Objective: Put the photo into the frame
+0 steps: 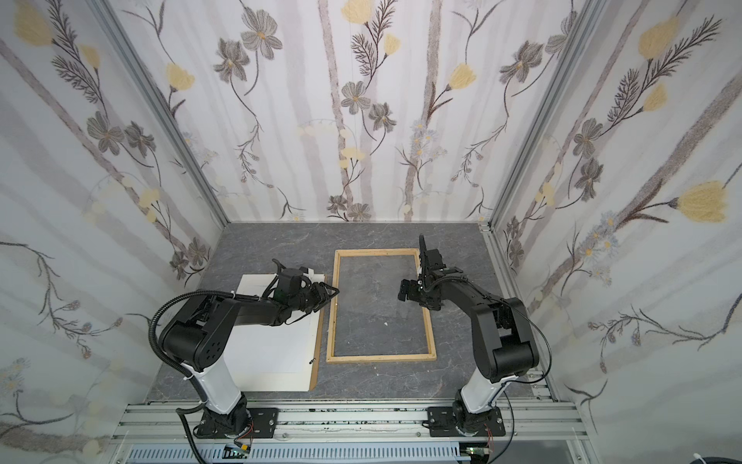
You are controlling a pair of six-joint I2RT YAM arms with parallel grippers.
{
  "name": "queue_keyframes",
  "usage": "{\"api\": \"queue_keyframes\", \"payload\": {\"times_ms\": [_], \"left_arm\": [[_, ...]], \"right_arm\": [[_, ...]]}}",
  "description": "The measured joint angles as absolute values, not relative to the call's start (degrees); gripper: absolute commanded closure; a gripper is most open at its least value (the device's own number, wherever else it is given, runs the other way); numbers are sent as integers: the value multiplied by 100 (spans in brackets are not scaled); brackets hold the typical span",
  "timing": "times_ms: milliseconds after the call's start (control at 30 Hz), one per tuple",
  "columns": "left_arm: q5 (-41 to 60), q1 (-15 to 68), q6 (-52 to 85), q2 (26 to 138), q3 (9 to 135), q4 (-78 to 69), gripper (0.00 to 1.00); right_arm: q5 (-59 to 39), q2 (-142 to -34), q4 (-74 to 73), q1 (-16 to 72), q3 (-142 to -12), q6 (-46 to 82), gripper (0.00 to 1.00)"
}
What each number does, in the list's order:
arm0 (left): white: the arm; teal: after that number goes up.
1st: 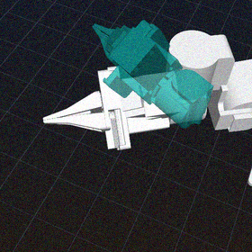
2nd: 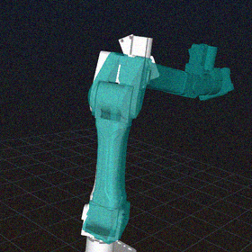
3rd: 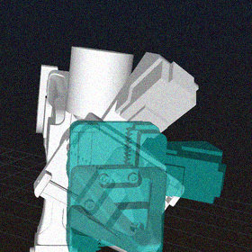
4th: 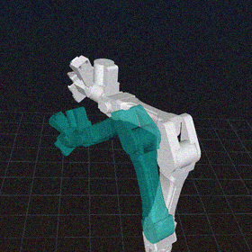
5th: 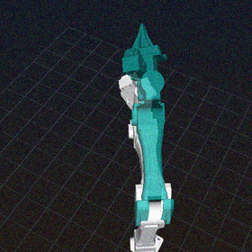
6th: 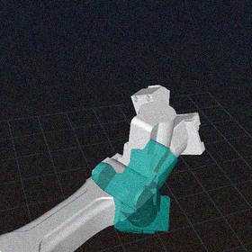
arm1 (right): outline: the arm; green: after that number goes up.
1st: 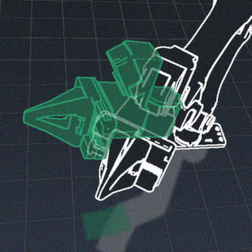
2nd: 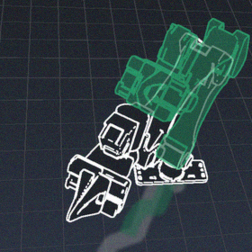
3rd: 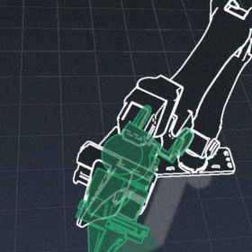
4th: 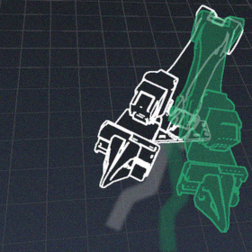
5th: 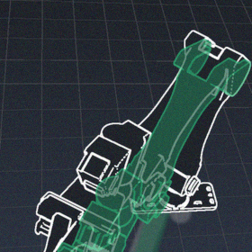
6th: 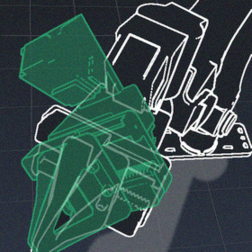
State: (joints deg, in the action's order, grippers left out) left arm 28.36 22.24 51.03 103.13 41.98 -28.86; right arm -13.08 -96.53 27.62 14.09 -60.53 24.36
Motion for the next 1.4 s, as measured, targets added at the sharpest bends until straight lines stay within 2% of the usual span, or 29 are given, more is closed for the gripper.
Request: {"api": "queue_keyframes", "payload": {"times_ms": [167,300,467,533,667,800,967,1067,1200,1300,1400], "left_arm": [[2818,2320,5103,10339,4200,-2888,46],[2808,2353,5103,10396,4211,-2888,46],[2801,2425,5107,10497,4281,-2895,46],[2794,2475,5120,10549,4346,-2897,46],[2770,2606,5148,10632,4460,-2897,47],[2762,2731,5190,10678,4580,-2888,47],[2757,2545,5133,10374,4622,-2585,39],[2762,2202,4980,9887,4665,-2255,35],[2635,1590,4648,9100,4821,-1715,32],[2504,1052,4397,8665,4807,-1306,32],[2309,410,4206,8379,4593,-932,31]], "right_arm": [[-1100,-9459,2749,1330,-6064,2436,5],[-856,-9247,2655,1079,-6029,2434,12],[-729,-9220,2550,764,-5780,2366,32],[-740,-9227,2508,707,-5680,2329,46],[-757,-9301,2447,657,-5583,2272,49],[-751,-9266,2408,635,-5588,2239,45],[-714,-8764,2453,829,-5885,2246,22],[-751,-8396,2429,1142,-6012,2265,0],[-919,-7885,2213,1623,-5968,2436,0],[-1337,-7507,1387,1931,-5478,2749,0],[-1831,-7682,755,2154,-5186,3273,0]]}}
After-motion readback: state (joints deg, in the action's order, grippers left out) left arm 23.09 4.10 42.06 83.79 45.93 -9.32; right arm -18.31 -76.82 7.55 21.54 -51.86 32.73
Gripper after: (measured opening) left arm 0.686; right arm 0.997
